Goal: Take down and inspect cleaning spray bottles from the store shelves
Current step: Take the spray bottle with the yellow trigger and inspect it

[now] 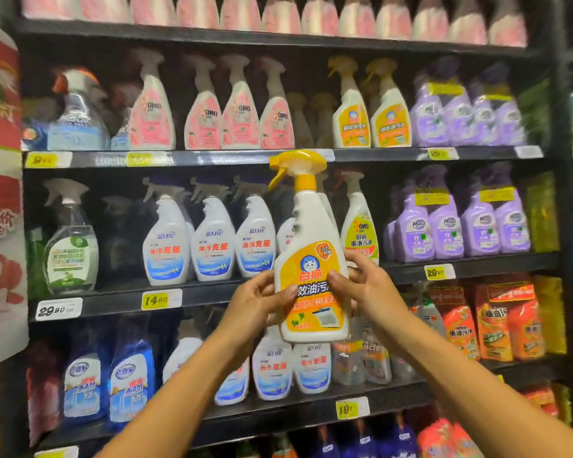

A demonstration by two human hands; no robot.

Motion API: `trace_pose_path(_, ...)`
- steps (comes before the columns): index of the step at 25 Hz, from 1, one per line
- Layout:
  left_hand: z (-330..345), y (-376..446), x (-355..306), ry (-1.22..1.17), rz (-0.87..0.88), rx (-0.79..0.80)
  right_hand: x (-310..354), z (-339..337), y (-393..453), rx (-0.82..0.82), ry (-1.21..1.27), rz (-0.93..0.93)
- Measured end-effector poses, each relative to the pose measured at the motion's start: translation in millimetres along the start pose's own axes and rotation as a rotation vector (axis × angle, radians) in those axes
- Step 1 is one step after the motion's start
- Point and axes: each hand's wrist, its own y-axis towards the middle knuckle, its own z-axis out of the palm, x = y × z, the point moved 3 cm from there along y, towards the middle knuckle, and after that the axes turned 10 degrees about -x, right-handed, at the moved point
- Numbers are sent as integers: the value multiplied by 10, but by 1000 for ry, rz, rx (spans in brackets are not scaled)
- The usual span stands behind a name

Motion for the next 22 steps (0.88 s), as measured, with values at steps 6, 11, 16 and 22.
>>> trace_pose_path(6, 244, 388, -364, 143, 45, 78, 268, -171, 382, -62, -5, -61)
trace_pose_path(11, 441, 712, -492, 191, 111, 9, 397, -321, 780, -46, 12, -77)
trace_pose_path(16, 684, 1221, -826, 279, 226, -61, 659, -446, 1404, 9, 41, -111)
trace_pose_path(22, 1064, 2025, -1293, 271, 274, -139, 1076, -533, 2399, -4, 29, -142)
